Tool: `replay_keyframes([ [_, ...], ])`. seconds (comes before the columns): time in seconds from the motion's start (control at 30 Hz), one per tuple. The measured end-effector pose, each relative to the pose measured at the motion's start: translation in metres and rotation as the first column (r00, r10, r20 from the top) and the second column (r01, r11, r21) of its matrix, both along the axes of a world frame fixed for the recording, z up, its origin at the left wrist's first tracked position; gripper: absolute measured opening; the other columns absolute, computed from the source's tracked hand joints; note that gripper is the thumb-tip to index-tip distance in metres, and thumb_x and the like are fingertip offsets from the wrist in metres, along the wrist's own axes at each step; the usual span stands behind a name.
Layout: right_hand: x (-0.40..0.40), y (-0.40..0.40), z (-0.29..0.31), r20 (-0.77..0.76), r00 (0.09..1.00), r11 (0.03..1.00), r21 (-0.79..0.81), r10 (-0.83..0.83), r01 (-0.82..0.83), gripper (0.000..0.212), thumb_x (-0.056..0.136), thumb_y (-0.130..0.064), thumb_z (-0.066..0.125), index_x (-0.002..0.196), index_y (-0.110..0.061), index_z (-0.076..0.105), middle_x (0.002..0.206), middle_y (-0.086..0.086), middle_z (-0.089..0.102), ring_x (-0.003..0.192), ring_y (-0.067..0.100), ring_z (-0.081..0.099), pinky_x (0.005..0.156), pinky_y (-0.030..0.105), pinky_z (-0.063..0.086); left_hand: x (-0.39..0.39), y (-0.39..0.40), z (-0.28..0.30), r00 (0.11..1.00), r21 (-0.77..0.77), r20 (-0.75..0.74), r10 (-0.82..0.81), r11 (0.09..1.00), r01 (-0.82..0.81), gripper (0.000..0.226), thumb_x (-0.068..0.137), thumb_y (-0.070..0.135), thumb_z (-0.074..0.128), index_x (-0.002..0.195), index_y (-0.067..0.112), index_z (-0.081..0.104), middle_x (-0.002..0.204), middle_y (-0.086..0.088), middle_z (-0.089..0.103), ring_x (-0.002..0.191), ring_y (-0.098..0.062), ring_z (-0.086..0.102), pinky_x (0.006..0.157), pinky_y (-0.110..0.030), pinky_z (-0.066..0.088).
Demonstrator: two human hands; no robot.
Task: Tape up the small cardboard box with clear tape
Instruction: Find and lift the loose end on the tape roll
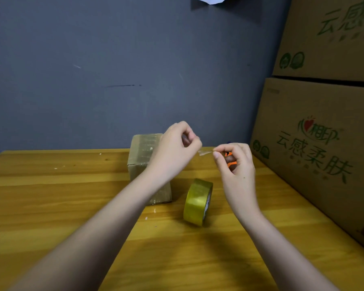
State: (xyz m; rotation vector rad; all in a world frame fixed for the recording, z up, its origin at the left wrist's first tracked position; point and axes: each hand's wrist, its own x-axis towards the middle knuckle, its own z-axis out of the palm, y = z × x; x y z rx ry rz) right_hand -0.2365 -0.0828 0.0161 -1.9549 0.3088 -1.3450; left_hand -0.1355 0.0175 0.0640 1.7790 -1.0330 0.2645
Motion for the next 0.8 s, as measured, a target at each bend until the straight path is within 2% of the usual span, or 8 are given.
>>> replay_keyframes([
  [0.1, 0.001, -0.002, 0.004, -0.002, 1.0, 1.0, -0.004, 0.004, -0.004, 0.007, 0.089, -0.014, 0.062, 0.091, -0.021, 0.064, 0.098, -0.006, 0.05, 0.082, 0.002, 0.053, 0.072, 0.009, 0.043, -0.004, 0.0, -0.004, 0.986, -0.043, 0.088, -0.141, 0.988, 0.145, 0.011, 0.081, 0.029, 0.055, 0.087, 0.022, 0.061, 0.092, 0.005, 0.063, 0.089, -0.005, 0.061, 0.085, -0.027, 0.05],
  [0.17, 0.001, -0.003, 0.005, -0.006, 1.0, 1.0, 0.02, 0.023, -0.023, 0.007, 0.088, -0.015, 0.063, 0.091, -0.021, 0.064, 0.097, -0.009, 0.051, 0.083, 0.005, 0.054, 0.072, 0.011, 0.044, -0.003, 0.0, -0.007, 0.967, 0.013, 0.199, -0.159, 0.987, 0.16, 0.014, 0.081, 0.034, 0.059, 0.091, 0.026, 0.066, 0.094, 0.009, 0.061, 0.09, 0.0, 0.058, 0.086, -0.023, 0.048],
  [0.23, 0.0, -0.004, 0.006, -0.015, 0.999, 0.999, 0.025, 0.033, -0.033, 0.007, 0.088, -0.016, 0.063, 0.09, -0.022, 0.065, 0.096, -0.011, 0.052, 0.084, 0.007, 0.055, 0.072, 0.011, 0.045, 0.0, 0.001, -0.009, 0.96, 0.066, 0.231, -0.159, 0.987, 0.147, 0.015, 0.08, 0.037, 0.063, 0.092, 0.029, 0.068, 0.094, 0.011, 0.06, 0.091, 0.0, 0.058, 0.086, -0.024, 0.048],
  [0.37, -0.003, -0.003, 0.007, -0.016, 0.999, 0.999, 0.016, 0.041, -0.04, 0.008, 0.088, -0.016, 0.064, 0.088, -0.024, 0.065, 0.093, -0.014, 0.055, 0.087, 0.005, 0.056, 0.073, 0.011, 0.045, 0.004, 0.002, -0.012, 0.973, 0.052, 0.177, -0.147, 0.989, 0.14, 0.006, 0.081, 0.022, 0.071, 0.085, 0.024, 0.073, 0.09, 0.007, 0.063, 0.086, -0.003, 0.06, 0.082, -0.018, 0.047],
  [0.43, -0.004, -0.003, 0.008, -0.026, 0.999, 0.999, 0.029, 0.042, -0.041, 0.006, 0.088, -0.018, 0.064, 0.088, -0.024, 0.066, 0.092, -0.014, 0.058, 0.089, 0.004, 0.057, 0.074, 0.011, 0.046, 0.005, 0.002, -0.012, 0.982, 0.032, 0.097, -0.162, 0.987, 0.159, 0.006, 0.08, 0.02, 0.072, 0.082, 0.026, 0.073, 0.087, 0.008, 0.065, 0.083, -0.003, 0.062, 0.079, -0.014, 0.047],
  [0.6, -0.006, -0.003, 0.009, -0.047, 0.996, 0.996, 0.057, 0.069, -0.067, 0.006, 0.088, -0.02, 0.063, 0.092, -0.019, 0.068, 0.087, -0.014, 0.065, 0.088, -0.001, 0.059, 0.074, 0.009, 0.047, 0.006, 0.007, -0.01, 0.972, -0.01, -0.122, -0.201, 0.98, 0.201, 0.014, 0.08, 0.02, 0.072, 0.072, 0.031, 0.07, 0.075, 0.017, 0.067, 0.073, 0.01, 0.061, 0.068, -0.003, 0.045],
  [0.7, -0.006, -0.003, 0.009, -0.052, 0.995, 0.996, 0.046, 0.082, -0.08, 0.006, 0.089, -0.018, 0.063, 0.092, -0.018, 0.067, 0.086, -0.013, 0.065, 0.088, 0.0, 0.059, 0.074, 0.01, 0.047, 0.008, 0.008, -0.01, 0.964, -0.009, -0.149, -0.22, 0.975, 0.221, 0.009, 0.081, 0.02, 0.071, 0.074, 0.026, 0.072, 0.076, 0.016, 0.067, 0.074, 0.011, 0.061, 0.069, -0.002, 0.045],
  [0.8, -0.005, -0.007, 0.01, -0.062, 0.991, 0.991, 0.065, 0.12, -0.116, 0.009, 0.089, -0.016, 0.062, 0.098, -0.017, 0.065, 0.089, -0.01, 0.064, 0.087, 0.002, 0.059, 0.075, 0.012, 0.047, 0.009, 0.007, -0.01, 0.953, -0.001, -0.164, -0.255, 0.966, 0.259, 0.007, 0.083, 0.02, 0.069, 0.081, 0.017, 0.075, 0.082, 0.01, 0.07, 0.08, 0.006, 0.062, 0.074, -0.005, 0.045],
])
